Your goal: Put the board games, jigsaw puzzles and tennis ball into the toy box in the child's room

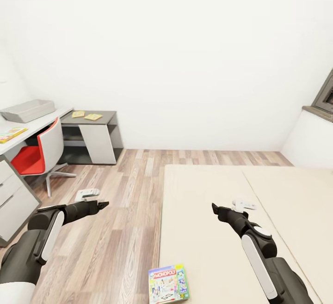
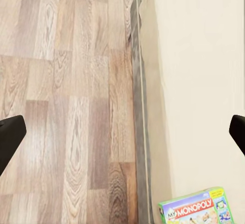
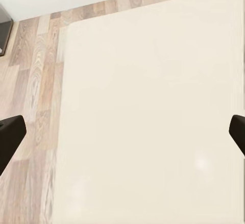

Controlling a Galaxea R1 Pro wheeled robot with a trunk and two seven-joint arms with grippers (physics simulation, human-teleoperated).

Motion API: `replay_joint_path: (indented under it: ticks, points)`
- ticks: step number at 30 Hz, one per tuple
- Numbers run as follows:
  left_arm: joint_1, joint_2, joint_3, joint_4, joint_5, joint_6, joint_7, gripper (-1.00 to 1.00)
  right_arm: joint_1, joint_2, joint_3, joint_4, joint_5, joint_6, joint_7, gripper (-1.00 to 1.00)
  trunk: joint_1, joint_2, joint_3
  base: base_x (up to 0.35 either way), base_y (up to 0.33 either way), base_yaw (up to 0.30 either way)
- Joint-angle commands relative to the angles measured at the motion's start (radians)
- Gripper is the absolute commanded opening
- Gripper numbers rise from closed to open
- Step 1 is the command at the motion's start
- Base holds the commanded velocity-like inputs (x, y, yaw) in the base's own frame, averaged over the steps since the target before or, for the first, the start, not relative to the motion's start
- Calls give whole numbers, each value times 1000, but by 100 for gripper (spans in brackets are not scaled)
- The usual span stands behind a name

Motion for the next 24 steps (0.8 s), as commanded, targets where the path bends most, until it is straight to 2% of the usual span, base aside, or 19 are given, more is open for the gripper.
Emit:
replay_joint_path:
  ticks: [1, 7, 18, 24]
  points:
    - [-1, 0, 1, -1, 9, 8, 2, 100, -1, -1, 3, -1, -10, 3, -10, 100, 1, -2, -1, 0, 0, -125]
    - [-1, 0, 1, -1, 9, 8, 1, 100, -1, -1, 3, -1, -10, 2, -10, 100, 1, -2, 4, 0, 0, -135]
    - [-1, 0, 1, -1, 9, 8, 2, 100, -1, -1, 3, -1, -11, 3, -10, 100, 1, -2, 8, 0, 0, -49]
    - [-1, 0, 1, -1, 9, 8, 1, 100, -1, 0, 3, -2, -10, 3, -10, 100, 1, -2, 13, 0, 0, -144]
